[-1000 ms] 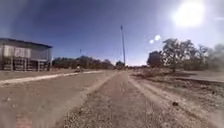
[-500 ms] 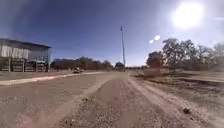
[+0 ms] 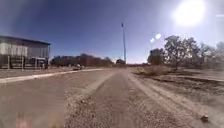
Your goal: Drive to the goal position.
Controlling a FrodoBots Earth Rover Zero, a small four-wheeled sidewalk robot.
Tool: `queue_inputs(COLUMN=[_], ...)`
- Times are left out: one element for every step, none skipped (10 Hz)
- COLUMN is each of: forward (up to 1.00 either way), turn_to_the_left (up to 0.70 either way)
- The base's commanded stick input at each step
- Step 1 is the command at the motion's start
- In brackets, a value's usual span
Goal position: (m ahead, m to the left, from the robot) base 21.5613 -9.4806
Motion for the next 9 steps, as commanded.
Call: queue_inputs(forward=[0.70,0.70,0.70,0.70,0.70,0.70,0.70,0.70,0.70], turn_to_the_left=[0.00,0.00,0.00,0.00,0.00,0.00,0.00,0.00,0.00])
